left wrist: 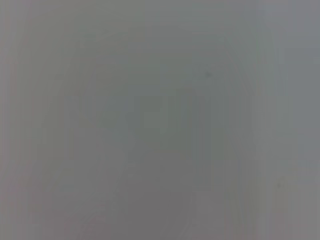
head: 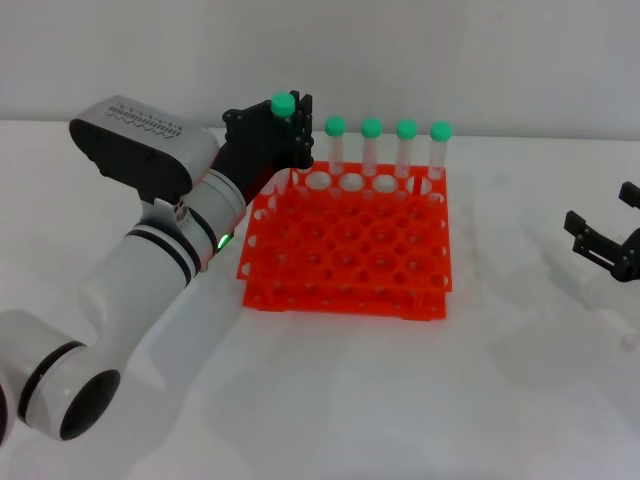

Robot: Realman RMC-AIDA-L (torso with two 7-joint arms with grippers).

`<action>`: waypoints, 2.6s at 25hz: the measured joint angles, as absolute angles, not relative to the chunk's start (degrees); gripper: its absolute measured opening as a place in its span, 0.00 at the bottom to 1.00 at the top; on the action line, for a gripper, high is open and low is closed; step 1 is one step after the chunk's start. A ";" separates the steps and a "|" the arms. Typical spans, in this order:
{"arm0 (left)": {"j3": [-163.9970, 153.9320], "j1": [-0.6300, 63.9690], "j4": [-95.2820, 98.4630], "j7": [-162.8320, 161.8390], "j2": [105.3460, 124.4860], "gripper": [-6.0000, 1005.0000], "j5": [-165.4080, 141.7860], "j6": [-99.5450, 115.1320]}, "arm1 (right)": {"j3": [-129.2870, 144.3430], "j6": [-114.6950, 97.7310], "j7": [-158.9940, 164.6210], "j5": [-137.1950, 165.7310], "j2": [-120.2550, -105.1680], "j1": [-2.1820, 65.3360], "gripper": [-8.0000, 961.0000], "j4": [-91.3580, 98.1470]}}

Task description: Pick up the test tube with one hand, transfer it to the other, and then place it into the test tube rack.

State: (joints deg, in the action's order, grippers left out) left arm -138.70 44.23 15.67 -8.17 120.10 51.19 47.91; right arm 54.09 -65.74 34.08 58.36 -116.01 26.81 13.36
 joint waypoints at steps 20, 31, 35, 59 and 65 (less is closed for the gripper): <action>-138.70 44.96 13.03 -7.84 120.05 0.13 49.35 48.95 | 53.96 -65.74 33.83 58.36 -115.99 26.79 0.88 13.36; -138.69 44.88 13.96 -8.04 120.24 0.14 47.97 50.16 | 53.79 -65.81 33.83 58.36 -115.92 26.60 0.88 13.36; -138.69 42.49 16.67 -8.04 120.27 0.15 47.99 53.82 | 53.52 -67.04 33.83 57.21 -115.83 25.88 0.88 13.36; -136.04 26.57 1.37 -64.16 115.66 0.18 37.10 82.61 | 53.44 -70.39 30.56 52.20 -115.42 22.84 0.88 13.36; -136.21 30.85 -4.89 -71.86 114.68 0.18 30.64 82.15 | 53.52 -70.39 30.21 52.20 -115.45 22.72 0.88 13.36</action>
State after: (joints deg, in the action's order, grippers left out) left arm -136.21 30.85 -4.89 -71.86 114.68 30.64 82.15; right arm 53.52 -70.39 30.21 52.20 -115.45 22.72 13.36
